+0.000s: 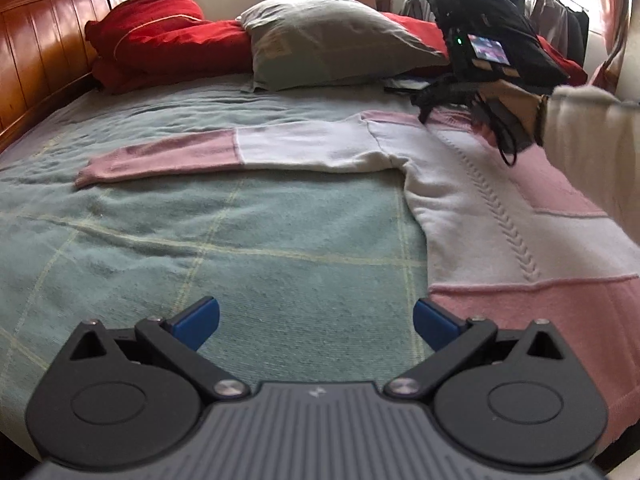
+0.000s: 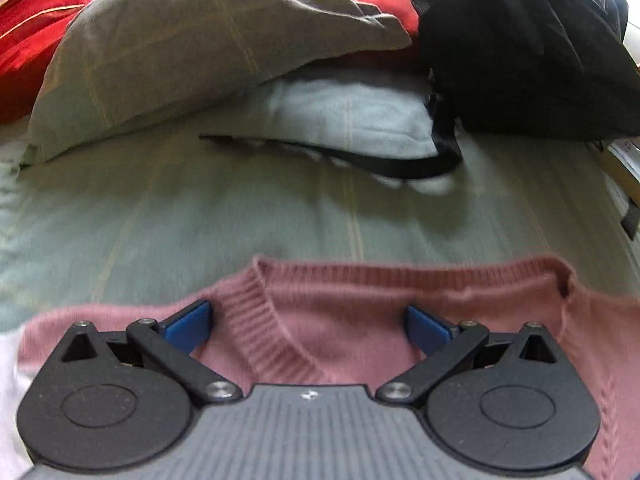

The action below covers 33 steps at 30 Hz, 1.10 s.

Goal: Fold clothes

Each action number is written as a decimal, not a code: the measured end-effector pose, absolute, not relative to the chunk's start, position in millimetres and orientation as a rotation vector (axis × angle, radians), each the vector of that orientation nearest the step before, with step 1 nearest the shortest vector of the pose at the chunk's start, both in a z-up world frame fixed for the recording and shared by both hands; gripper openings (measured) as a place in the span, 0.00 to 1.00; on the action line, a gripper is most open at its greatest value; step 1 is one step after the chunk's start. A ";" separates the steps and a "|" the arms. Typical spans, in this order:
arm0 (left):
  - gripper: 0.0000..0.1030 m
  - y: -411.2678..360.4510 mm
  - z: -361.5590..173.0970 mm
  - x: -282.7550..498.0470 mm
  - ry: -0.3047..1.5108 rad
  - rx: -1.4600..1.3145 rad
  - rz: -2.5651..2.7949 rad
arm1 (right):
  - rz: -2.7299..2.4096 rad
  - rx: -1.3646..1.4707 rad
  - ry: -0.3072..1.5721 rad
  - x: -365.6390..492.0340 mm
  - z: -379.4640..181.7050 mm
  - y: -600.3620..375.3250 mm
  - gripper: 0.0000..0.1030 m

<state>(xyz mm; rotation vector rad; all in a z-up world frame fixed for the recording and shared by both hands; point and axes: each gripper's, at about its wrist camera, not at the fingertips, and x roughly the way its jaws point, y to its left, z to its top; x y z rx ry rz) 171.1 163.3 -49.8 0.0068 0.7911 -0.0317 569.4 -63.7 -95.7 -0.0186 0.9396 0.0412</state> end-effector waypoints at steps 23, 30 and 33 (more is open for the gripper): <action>0.99 66.3 -47.4 143.5 0.791 0.101 -0.304 | 0.366 -0.228 0.908 216.8 -71.1 -198.4 1.00; 0.99 39.0 -70.4 133.8 0.875 0.118 -0.350 | 0.283 -0.105 0.834 171.6 -97.0 -214.8 1.00; 0.99 33.1 -74.9 123.4 0.897 0.150 -0.336 | 0.282 -0.128 0.837 163.8 -95.0 -214.6 1.00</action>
